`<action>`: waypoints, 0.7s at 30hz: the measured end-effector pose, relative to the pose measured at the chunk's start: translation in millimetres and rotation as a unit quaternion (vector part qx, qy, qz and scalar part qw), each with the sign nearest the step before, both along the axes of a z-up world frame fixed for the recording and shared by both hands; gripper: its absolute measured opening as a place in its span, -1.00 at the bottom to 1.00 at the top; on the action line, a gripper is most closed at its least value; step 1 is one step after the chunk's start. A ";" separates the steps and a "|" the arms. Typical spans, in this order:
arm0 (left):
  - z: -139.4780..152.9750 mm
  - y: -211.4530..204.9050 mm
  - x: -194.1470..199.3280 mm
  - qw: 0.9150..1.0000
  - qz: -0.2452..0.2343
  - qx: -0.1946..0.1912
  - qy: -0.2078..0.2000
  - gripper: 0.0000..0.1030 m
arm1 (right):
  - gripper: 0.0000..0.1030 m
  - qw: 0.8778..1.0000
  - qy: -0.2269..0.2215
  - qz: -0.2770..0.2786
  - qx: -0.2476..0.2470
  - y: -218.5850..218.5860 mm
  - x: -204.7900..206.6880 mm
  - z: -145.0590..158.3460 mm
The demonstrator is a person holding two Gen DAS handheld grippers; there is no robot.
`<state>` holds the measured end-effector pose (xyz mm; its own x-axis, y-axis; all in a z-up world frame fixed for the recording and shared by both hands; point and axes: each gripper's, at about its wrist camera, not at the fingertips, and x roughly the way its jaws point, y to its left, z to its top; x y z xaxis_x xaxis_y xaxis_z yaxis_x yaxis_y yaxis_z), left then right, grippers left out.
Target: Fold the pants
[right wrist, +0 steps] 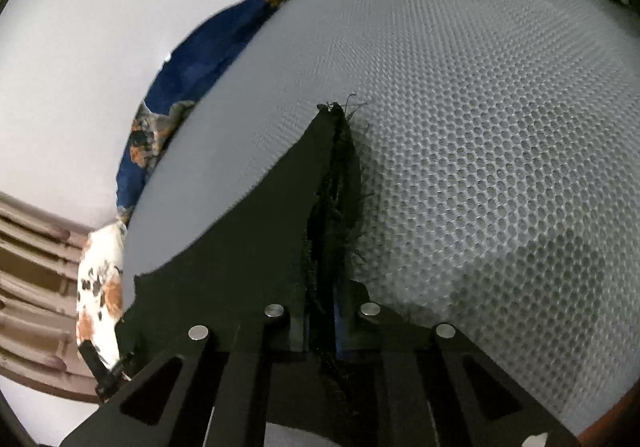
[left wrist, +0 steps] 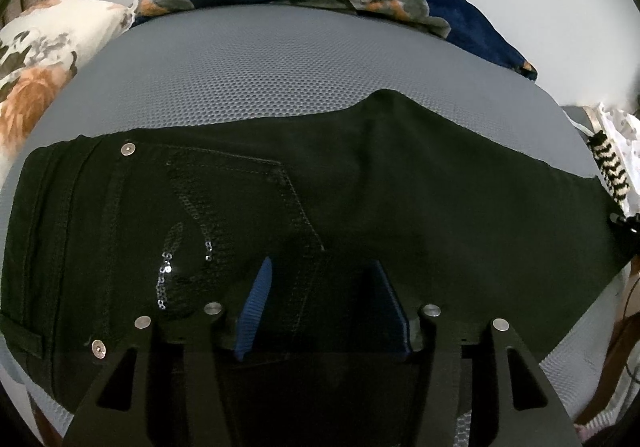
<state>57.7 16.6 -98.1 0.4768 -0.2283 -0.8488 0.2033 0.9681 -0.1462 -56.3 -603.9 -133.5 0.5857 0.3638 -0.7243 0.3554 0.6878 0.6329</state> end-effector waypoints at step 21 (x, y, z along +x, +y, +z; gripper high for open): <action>-0.8 3.8 -3.6 0.999 -0.020 -0.028 -0.009 0.26 | -0.84 0.993 -0.040 0.103 -0.031 159.7 43.1 78.5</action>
